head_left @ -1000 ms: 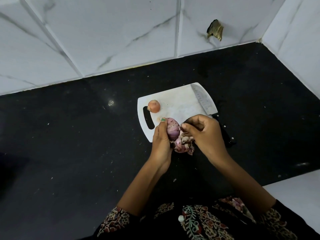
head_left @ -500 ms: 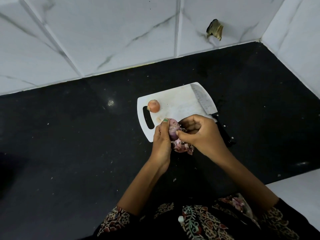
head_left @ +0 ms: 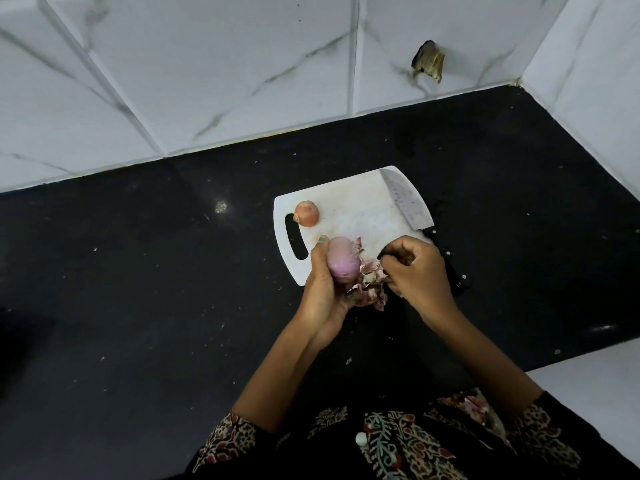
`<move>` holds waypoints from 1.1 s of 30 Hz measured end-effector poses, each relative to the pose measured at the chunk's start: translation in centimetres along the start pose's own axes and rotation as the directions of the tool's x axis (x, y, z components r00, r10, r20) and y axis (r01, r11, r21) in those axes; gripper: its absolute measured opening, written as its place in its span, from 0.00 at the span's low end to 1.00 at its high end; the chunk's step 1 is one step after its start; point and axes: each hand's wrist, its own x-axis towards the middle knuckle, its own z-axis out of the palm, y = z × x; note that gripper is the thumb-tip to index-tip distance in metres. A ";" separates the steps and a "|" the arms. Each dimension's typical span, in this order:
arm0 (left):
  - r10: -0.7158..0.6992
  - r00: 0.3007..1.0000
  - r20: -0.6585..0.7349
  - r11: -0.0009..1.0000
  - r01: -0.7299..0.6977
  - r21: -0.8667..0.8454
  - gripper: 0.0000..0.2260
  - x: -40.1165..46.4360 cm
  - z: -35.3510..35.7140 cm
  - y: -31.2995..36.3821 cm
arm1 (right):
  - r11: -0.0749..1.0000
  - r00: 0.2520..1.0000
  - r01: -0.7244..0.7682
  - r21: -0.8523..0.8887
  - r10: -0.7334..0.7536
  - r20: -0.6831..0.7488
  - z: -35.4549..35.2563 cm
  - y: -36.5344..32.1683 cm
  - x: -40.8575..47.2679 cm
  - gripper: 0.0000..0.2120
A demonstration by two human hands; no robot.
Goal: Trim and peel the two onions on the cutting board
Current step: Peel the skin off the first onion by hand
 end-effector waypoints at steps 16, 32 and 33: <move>-0.022 0.995 -0.100 0.999 0.026 0.037 0.21 -0.8 0.6 1.0 | 0.987 0.983 0.133 0.094 -0.143 0.115 0.0 -2.4 -0.7 0.06; 0.034 0.989 -0.143 0.996 -0.022 0.082 0.24 -0.7 0.9 1.0 | 0.994 0.989 0.103 -0.042 -0.098 0.109 -0.1 -2.6 -1.1 0.05; 0.054 0.983 -0.177 0.994 -0.035 0.107 0.25 -0.8 1.0 1.0 | 0.997 0.986 0.078 -0.011 -0.076 0.146 -0.1 -3.1 -1.4 0.08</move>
